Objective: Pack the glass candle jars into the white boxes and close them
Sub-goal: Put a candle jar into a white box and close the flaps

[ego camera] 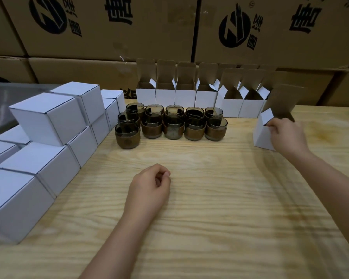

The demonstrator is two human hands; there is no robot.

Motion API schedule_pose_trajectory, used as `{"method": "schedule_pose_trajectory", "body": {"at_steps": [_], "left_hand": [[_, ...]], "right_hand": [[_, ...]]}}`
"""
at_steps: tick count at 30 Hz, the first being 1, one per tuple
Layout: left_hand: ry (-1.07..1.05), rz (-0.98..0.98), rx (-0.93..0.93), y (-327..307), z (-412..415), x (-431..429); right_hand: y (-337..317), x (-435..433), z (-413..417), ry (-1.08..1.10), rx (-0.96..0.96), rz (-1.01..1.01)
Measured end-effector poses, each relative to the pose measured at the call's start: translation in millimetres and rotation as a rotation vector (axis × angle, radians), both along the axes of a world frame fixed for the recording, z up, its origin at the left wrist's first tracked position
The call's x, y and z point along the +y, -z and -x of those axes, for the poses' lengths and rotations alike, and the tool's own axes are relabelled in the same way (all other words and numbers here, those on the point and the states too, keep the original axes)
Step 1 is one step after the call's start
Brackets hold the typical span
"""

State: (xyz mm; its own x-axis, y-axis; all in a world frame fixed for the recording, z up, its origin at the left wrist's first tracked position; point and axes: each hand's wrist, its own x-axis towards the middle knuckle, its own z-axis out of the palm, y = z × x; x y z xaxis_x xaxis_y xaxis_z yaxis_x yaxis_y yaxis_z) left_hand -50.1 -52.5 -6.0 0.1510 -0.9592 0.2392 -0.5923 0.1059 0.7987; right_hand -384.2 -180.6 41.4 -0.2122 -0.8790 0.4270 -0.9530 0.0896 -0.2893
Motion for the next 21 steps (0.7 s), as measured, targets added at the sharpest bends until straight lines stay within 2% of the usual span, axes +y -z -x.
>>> {"method": "schedule_pose_trajectory", "body": {"at_steps": [5,10,16,21], "left_hand": [[0.015,-0.039,0.008,-2,0,0],[0.055,-0.002,0.148,-3,0,2],[0.102,0.098,0.273,-8,0,4],[0.105,0.121,0.328,-8,-1,3]], "right_hand": [[7,59,-67,-0.097,0.008,0.084],[9,111,-148,-0.209,0.004,0.105],[14,146,-238,-0.383,-0.148,0.25],[21,146,-248,-0.425,-0.275,0.359]]}}
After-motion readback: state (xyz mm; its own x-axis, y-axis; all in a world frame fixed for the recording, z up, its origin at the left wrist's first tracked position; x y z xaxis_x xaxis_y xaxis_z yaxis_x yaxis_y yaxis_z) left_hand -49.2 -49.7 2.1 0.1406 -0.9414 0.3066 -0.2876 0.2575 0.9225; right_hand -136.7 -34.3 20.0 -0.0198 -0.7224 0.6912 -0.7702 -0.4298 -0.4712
